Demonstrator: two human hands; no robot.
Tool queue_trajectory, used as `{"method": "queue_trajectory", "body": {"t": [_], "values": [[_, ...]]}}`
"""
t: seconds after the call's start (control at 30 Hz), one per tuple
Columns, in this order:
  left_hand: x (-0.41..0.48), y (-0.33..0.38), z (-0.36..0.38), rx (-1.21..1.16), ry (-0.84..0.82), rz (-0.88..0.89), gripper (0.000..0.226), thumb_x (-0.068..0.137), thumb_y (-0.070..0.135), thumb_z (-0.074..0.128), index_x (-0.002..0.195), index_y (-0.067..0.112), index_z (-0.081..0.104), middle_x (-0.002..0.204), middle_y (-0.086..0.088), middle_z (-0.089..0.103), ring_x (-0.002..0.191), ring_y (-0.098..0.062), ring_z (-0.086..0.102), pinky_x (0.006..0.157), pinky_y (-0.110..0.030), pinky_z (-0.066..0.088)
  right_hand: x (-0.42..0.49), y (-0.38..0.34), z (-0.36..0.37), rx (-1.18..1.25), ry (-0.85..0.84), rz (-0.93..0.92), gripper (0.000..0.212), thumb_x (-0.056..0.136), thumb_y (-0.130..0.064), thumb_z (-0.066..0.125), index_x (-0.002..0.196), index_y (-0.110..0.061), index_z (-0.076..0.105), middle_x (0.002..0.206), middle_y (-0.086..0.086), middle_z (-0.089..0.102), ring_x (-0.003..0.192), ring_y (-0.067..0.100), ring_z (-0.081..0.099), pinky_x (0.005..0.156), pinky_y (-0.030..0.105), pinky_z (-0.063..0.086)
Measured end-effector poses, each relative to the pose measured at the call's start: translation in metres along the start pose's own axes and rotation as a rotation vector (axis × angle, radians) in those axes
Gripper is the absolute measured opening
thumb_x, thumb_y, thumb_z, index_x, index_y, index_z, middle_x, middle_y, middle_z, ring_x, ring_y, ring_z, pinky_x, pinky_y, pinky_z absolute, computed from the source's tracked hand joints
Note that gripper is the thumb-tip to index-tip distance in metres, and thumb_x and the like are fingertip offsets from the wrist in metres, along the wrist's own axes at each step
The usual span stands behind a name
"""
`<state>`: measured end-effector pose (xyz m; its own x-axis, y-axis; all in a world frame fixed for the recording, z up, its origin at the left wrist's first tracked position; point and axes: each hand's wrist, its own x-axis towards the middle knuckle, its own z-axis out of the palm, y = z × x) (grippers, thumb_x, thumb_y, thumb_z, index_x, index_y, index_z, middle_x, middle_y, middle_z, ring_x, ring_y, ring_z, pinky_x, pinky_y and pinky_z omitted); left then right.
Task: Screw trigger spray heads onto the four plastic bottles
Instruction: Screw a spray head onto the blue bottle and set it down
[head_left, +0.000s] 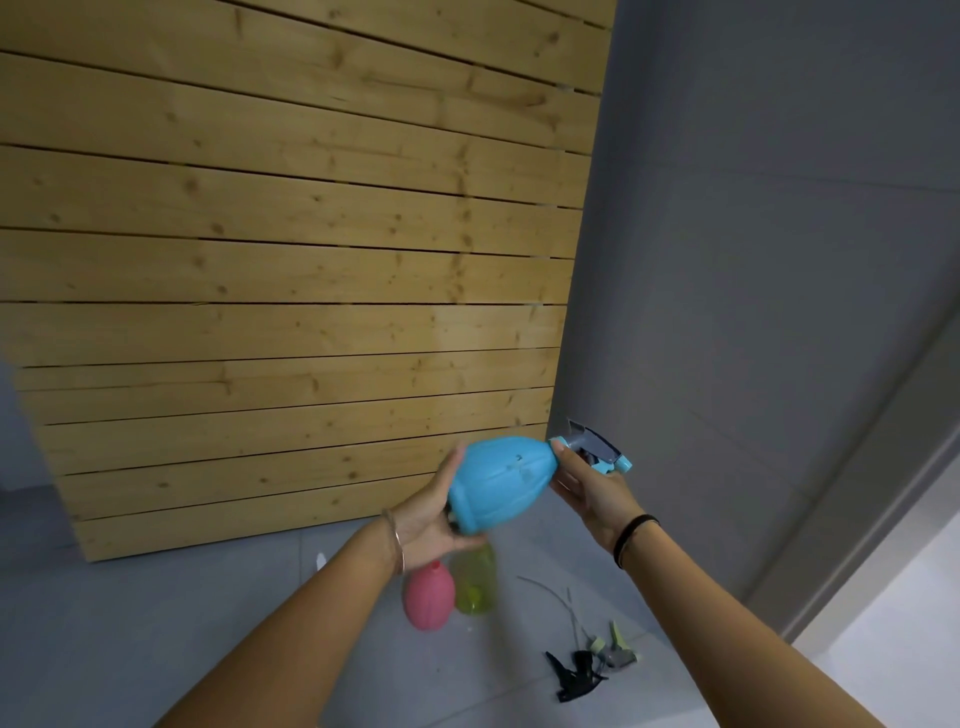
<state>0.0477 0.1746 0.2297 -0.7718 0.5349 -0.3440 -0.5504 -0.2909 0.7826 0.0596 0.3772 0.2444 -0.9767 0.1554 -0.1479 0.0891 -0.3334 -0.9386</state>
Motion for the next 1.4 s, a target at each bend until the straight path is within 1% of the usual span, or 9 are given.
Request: {"method": "queue_trajectory", "body": {"t": [0.07,0.2,0.33,0.5,0.63,0.77,0.93,1.1,1.4], "values": [[0.002,-0.004,-0.004,0.068,0.040,-0.125,0.076,0.079,0.069,0.042,0.135,0.019,0.035,0.139,-0.021,0.047,0.119,-0.042,0.054,0.091,-0.051,0.049,-0.002,-0.001,0.004,-0.007,0.003,-0.001,0.042,0.083,-0.020,0.068,0.118,0.000,0.059,0.114,0.016,0.069,0.103,0.023,0.068,0.080,0.025,0.058],[0.009,-0.006,-0.010,-0.025,0.065,0.100,0.088,0.073,0.022,0.077,0.146,0.019,0.027,0.142,-0.016,0.048,0.125,-0.034,0.050,0.102,-0.048,0.043,-0.005,-0.003,0.004,0.012,0.034,0.018,0.035,0.084,-0.020,0.067,0.114,-0.002,0.060,0.113,0.015,0.070,0.097,0.020,0.069,0.070,0.020,0.059],[0.002,-0.005,-0.005,0.056,0.000,-0.098,0.071,0.076,0.069,0.048,0.125,0.018,0.049,0.131,-0.019,0.055,0.122,-0.036,0.052,0.097,-0.052,0.045,-0.004,-0.001,0.008,-0.021,0.009,-0.001,0.045,0.084,-0.019,0.067,0.123,0.001,0.056,0.120,0.017,0.066,0.108,0.026,0.065,0.073,0.022,0.058],[0.012,-0.008,-0.009,0.007,0.063,0.164,0.078,0.072,0.015,0.078,0.139,0.014,0.039,0.135,-0.015,0.054,0.113,-0.027,0.060,0.084,-0.040,0.057,-0.002,-0.001,0.007,0.004,0.037,0.026,0.046,0.085,-0.020,0.066,0.124,0.002,0.055,0.120,0.016,0.066,0.110,0.025,0.064,0.085,0.028,0.052],[0.002,-0.009,-0.004,0.057,0.021,-0.125,0.069,0.078,0.062,0.054,0.129,0.018,0.043,0.132,-0.019,0.053,0.114,-0.038,0.057,0.081,-0.050,0.054,-0.003,0.000,0.012,0.007,0.016,0.013,0.048,0.083,-0.018,0.068,0.124,0.002,0.055,0.121,0.017,0.066,0.108,0.025,0.065,0.080,0.027,0.056],[0.012,-0.009,-0.007,0.022,0.102,0.148,0.068,0.076,0.017,0.073,0.136,0.015,0.041,0.123,-0.010,0.061,0.106,-0.027,0.063,0.082,-0.043,0.056,-0.003,-0.003,0.010,0.040,0.042,0.027,0.047,0.084,-0.020,0.068,0.125,0.000,0.054,0.119,0.014,0.067,0.102,0.021,0.067,0.074,0.022,0.057],[0.005,-0.010,-0.005,-0.026,0.032,-0.124,0.072,0.080,0.069,0.040,0.130,0.018,0.044,0.135,-0.019,0.051,0.122,-0.039,0.052,0.086,-0.053,0.051,-0.004,-0.002,0.012,0.027,0.013,0.024,0.048,0.082,-0.020,0.068,0.124,-0.001,0.055,0.123,0.016,0.065,0.105,0.023,0.066,0.069,0.019,0.058],[0.010,-0.002,-0.005,-0.124,0.066,0.120,0.082,0.063,0.051,0.074,0.134,0.018,0.047,0.117,-0.008,0.065,0.107,-0.024,0.061,0.076,-0.040,0.059,-0.002,-0.004,0.007,0.110,0.035,0.043,0.053,0.083,-0.023,0.068,0.130,-0.003,0.051,0.118,0.011,0.068,0.099,0.016,0.068,0.077,0.023,0.054],[0.009,-0.007,0.006,0.069,0.209,0.122,0.066,0.072,0.041,0.072,0.127,0.023,0.041,0.128,-0.012,0.054,0.107,-0.032,0.062,0.078,-0.046,0.059,0.007,-0.001,0.012,0.095,-0.002,-0.013,0.046,0.085,-0.023,0.065,0.123,0.001,0.058,0.125,0.018,0.063,0.114,0.026,0.062,0.089,0.029,0.052]]}}
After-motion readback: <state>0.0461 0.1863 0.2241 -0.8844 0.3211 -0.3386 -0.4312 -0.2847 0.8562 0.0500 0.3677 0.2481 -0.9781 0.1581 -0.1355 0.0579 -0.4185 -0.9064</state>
